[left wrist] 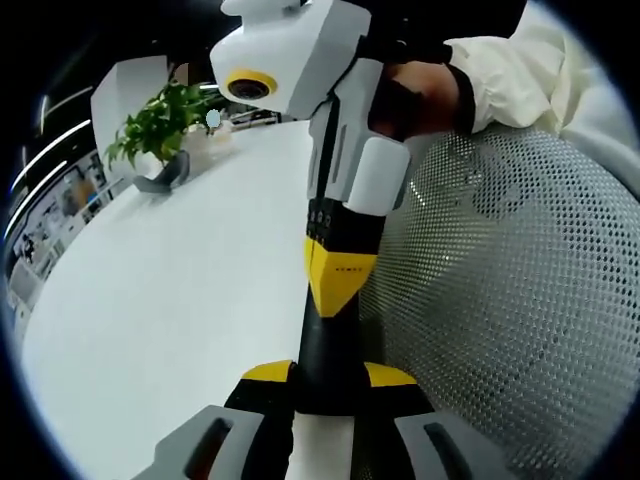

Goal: Press the specified remote control buttons in sequence, fully releasing each button before pressing the next.

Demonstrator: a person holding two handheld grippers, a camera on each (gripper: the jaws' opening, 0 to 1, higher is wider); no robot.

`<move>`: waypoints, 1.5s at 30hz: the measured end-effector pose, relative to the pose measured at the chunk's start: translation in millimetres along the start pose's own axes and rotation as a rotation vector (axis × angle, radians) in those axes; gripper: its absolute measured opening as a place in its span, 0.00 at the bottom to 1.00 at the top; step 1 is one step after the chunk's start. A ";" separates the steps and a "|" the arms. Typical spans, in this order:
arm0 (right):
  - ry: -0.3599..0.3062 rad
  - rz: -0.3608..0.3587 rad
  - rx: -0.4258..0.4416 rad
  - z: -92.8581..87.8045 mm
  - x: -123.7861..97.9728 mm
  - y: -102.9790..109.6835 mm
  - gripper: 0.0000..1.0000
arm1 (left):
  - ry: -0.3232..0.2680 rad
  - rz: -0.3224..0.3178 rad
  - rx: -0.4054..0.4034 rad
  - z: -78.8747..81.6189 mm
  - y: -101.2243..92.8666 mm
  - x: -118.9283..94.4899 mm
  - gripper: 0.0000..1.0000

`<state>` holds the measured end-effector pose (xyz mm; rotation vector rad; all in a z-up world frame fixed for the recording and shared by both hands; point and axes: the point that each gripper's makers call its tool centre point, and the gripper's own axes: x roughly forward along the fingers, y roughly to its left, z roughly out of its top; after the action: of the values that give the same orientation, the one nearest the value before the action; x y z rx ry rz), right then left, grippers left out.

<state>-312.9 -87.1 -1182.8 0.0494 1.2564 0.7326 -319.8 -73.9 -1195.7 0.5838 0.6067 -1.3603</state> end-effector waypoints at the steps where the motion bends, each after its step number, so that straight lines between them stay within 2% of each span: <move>1: -0.003 0.008 -0.002 0.6 -0.1 1.6 0.00 | 0.000 0.000 0.000 -0.1 0.1 0.1 0.25; 10: 0.018 0.017 -0.018 -3.0 3.6 3.9 0.00 | 0.000 -0.001 0.002 0.4 -0.3 -0.1 0.25; 15: -0.015 0.017 -0.025 1.9 1.1 3.0 0.00 | 0.000 -0.001 0.002 0.5 -0.4 -0.1 0.25; 17: -0.003 -0.016 -0.041 -0.6 2.2 -2.6 0.00 | 0.000 -0.001 0.002 0.6 -0.5 0.0 0.25; 24: -0.011 -0.014 -0.038 0.8 3.6 -1.0 0.00 | 0.000 -0.001 0.000 0.2 -0.1 0.0 0.25; 31: -0.023 -0.045 -0.095 1.0 4.7 0.5 0.00 | -0.002 0.002 0.000 0.3 0.2 0.3 0.25; 39: -0.023 -0.119 -0.283 0.4 5.3 2.1 0.00 | -0.001 0.004 0.002 0.8 0.1 0.0 0.24; 43: -0.024 -0.125 -0.294 0.6 5.0 1.8 0.00 | 0.003 0.006 0.010 0.6 0.0 0.3 0.24; 45: -0.021 -0.111 -0.238 1.2 4.7 1.4 0.00 | 0.006 0.007 0.017 1.0 -0.5 0.0 0.24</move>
<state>-312.0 -83.1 -1185.8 -0.2050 1.1357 0.7785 -320.2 -74.6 -1195.0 0.6040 0.5978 -1.3583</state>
